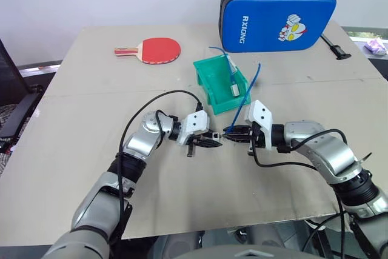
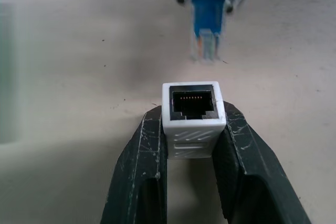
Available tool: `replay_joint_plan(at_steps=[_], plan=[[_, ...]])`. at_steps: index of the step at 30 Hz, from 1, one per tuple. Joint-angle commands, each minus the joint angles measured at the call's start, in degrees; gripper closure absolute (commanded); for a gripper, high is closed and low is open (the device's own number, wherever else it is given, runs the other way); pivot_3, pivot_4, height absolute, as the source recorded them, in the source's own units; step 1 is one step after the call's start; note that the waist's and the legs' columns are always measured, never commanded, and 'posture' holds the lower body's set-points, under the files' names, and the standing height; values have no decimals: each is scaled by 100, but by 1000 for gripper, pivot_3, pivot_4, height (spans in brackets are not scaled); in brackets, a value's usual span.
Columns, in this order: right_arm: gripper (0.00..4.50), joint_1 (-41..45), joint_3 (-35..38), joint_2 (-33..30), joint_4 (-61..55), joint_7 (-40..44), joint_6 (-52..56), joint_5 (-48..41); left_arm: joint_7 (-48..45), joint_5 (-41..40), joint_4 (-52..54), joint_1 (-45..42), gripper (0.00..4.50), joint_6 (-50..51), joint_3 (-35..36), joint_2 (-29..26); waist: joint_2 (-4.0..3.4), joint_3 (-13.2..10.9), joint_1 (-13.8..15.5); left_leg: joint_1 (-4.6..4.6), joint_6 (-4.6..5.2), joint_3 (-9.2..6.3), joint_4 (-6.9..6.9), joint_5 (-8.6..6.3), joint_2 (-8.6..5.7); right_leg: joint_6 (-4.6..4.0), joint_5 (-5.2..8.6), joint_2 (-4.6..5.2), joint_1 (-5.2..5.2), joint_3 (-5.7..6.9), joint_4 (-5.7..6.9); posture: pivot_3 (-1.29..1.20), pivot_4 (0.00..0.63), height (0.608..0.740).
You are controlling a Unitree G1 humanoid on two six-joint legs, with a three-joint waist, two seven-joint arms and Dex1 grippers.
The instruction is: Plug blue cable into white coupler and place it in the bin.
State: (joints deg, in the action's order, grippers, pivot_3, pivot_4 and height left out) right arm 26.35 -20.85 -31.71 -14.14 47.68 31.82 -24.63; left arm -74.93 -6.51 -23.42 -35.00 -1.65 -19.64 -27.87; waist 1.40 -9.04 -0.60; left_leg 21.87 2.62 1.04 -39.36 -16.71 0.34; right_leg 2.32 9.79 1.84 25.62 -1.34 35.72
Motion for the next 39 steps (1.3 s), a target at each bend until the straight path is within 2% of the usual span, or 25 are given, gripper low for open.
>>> replay_joint_plan(at_steps=[1,10,18,28,34,38,39], plan=[[4500,146,39,118,-23,121,-158,147,-68,111,27,-6,3917,-88,-43,12,0,0,-2,0,0,-1,-1,0,-1,0,0,2,0,-1,0,0,150,740],[4500,281,39,339,179,282,-221,473,-42,130,214,56,3917,-61,-56,85,0,0,6,0,0,-6,-3,0,-1,0,0,3,-2,6,5,0,150,740],[4500,421,-395,209,517,556,-294,1146,-22,139,255,76,3917,-82,-60,117,-1,2,4,-3,0,-6,-3,0,-4,1,0,7,-4,3,5,0,150,740],[4500,942,-1253,122,661,1020,315,1793,92,131,386,158,3917,-46,-47,176,-6,8,8,-9,0,-7,-3,0,-4,0,0,10,-8,3,7,0,150,740],[4500,1004,-1563,243,798,1300,794,1802,323,170,559,265,3917,68,23,211,-11,41,6,-13,0,-8,-3,0,-4,0,0,11,-11,5,9,0,150,740],[4500,883,-1332,366,867,1270,776,1694,321,34,801,415,3917,362,97,180,-21,68,3,-21,0,-8,-3,0,-4,0,0,11,-19,5,8,0,150,740],[4500,864,-1060,458,845,1161,790,1560,415,-55,951,514,2902,518,216,156,-19,73,-3,-21,0,-8,-3,0,-4,0,0,11,-19,5,8,0,150,740]])
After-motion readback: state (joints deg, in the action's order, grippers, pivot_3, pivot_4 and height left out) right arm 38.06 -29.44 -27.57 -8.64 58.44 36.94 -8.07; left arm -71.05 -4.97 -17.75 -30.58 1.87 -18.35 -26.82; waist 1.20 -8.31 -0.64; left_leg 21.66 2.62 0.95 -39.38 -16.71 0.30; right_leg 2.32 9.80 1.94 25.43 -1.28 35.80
